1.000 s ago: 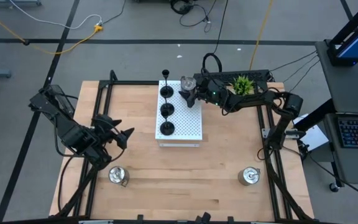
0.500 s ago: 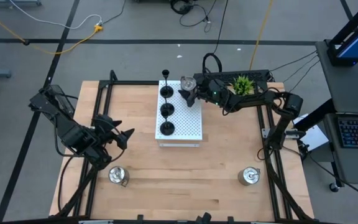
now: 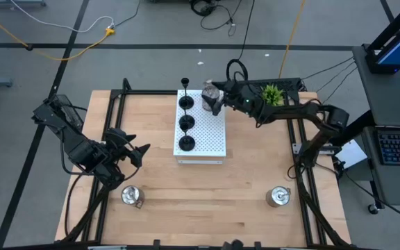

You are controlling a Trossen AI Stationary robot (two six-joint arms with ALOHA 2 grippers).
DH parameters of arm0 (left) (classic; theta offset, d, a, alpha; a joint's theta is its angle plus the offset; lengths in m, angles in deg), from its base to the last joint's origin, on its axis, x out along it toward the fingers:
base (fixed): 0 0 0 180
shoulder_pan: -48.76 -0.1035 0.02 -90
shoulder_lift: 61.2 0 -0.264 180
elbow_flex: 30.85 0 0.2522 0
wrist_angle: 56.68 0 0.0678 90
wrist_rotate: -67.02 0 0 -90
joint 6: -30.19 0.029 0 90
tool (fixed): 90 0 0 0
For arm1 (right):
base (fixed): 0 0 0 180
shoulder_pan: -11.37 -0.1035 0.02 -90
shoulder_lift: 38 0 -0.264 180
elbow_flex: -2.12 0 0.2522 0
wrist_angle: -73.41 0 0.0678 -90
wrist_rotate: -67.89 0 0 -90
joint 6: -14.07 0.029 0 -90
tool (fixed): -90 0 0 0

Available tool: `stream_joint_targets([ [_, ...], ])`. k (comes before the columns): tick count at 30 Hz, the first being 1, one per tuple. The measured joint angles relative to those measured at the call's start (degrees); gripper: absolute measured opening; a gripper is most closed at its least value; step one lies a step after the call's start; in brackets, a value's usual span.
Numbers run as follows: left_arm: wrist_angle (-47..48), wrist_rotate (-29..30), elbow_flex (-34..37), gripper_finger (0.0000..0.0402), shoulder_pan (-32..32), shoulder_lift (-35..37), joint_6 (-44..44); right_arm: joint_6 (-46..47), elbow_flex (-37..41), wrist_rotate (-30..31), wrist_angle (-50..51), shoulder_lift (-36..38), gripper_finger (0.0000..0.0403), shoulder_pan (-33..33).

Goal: Pick & Place candle stick holders
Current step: Put the right silver scented candle on the shelf aligned with the other silver scented candle

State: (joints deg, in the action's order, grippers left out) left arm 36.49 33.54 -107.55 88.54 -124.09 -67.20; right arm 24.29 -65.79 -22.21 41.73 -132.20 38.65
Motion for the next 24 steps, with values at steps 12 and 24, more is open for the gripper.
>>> stream_joint_targets([
  [12,0.0,-0.02,0.0,0.039,-0.01,0.0,-0.22,-2.25,0.02,0.02,6.0,11.24,0.04,0.05],
  [24,-2.01,-0.02,0.0,0.039,0.0,-0.01,0.02,0.82,0.04,-0.06,14.45,22.94,0.0394,0.0],
])
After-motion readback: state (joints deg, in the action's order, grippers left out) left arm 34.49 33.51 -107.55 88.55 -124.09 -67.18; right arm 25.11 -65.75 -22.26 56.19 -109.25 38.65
